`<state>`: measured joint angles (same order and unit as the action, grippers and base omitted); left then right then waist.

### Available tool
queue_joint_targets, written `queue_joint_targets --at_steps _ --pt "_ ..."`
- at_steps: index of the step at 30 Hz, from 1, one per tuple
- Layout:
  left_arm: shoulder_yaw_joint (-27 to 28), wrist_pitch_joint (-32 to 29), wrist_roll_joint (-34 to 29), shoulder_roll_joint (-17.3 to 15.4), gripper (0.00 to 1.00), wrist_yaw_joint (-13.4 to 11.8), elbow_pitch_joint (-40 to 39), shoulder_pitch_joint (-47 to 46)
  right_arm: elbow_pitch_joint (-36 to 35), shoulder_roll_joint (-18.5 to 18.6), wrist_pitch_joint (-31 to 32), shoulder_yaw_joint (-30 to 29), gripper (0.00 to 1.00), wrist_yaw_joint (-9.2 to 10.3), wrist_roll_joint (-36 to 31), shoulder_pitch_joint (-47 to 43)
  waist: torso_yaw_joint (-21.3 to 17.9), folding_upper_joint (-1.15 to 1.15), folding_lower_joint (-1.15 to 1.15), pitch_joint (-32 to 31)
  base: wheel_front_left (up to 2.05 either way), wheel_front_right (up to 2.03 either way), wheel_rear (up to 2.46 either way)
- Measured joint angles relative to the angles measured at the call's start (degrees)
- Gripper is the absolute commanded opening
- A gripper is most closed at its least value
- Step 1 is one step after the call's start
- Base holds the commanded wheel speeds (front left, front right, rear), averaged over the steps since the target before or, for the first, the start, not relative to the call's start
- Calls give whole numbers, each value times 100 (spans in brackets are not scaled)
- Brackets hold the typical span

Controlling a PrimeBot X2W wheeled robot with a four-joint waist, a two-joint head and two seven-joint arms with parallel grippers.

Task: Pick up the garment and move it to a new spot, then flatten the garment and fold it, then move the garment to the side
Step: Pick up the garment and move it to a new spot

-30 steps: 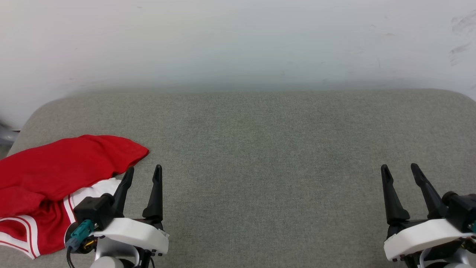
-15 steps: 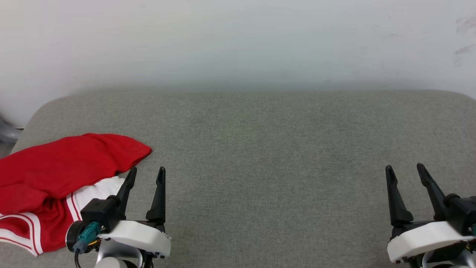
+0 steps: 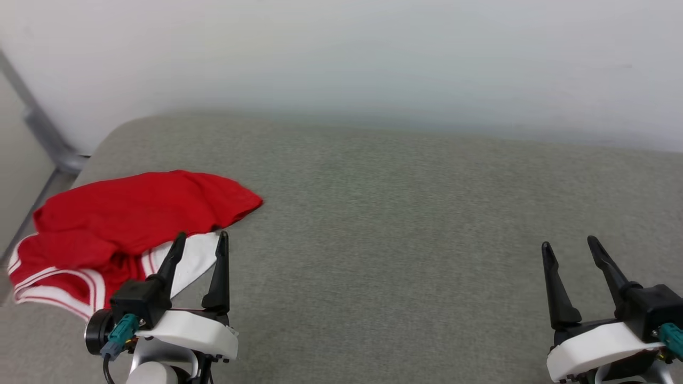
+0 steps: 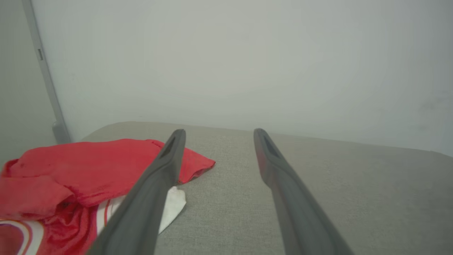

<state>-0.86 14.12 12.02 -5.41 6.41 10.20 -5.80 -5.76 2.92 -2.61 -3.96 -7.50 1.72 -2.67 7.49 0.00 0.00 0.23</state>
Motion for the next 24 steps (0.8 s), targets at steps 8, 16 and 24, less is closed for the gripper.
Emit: queue_joint_targets --at_steps 8,16,24 --pt "171 78 -288 43 100 10 44 -26 -3 0 -89 163 100 -1 -241 9 698 0 0 -7 0 0 0" --pt "319 96 -277 79 100 22 133 -29 98 -1 -152 226 100 -1 -111 99 1416 0 0 0 0 0 0" --pt "437 94 -243 104 100 49 188 -20 223 -2 -258 265 100 -1 74 168 1919 0 0 6 0 0 0"
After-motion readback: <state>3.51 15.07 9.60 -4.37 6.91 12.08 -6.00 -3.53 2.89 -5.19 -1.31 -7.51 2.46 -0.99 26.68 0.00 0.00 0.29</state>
